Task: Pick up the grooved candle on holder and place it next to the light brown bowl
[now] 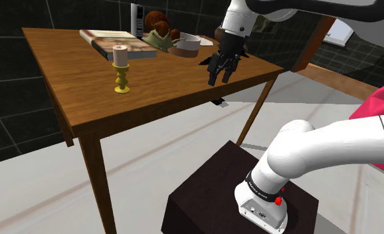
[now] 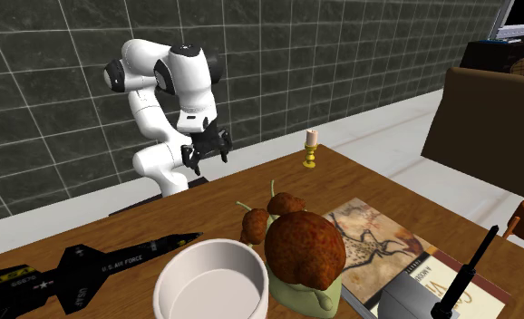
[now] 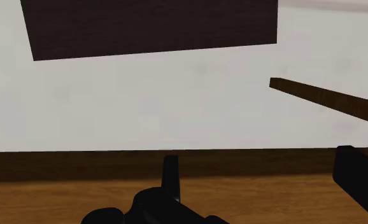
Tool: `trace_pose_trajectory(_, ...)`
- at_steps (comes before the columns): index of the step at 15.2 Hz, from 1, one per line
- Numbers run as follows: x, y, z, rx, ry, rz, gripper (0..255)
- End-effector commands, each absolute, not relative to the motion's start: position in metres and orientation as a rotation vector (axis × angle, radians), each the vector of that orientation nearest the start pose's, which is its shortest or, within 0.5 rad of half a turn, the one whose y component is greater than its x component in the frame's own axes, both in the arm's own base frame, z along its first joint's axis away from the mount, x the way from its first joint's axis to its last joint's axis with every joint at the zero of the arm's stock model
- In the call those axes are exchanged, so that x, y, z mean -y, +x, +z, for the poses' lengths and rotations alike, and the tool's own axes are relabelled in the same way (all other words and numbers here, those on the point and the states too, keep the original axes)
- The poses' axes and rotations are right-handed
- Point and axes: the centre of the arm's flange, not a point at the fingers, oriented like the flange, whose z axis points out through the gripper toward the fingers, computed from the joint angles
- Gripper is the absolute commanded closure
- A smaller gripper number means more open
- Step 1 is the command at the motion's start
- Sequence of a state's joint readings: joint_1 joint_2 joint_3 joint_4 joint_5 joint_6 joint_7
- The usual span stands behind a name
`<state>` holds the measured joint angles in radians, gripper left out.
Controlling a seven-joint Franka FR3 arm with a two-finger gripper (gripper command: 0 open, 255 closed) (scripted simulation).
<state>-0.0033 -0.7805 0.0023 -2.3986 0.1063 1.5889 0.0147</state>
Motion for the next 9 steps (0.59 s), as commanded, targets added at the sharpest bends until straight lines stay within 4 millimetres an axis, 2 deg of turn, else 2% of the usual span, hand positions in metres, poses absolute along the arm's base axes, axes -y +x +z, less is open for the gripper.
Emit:
trace_pose_trajectory(1, -0.011, 0.309, 0.571, -0.03, -3.037, 0.045, 0)
trace_pose_trajectory(9, -0.107, 0.348, 0.606, -0.065, -3.074, 0.026, 0)
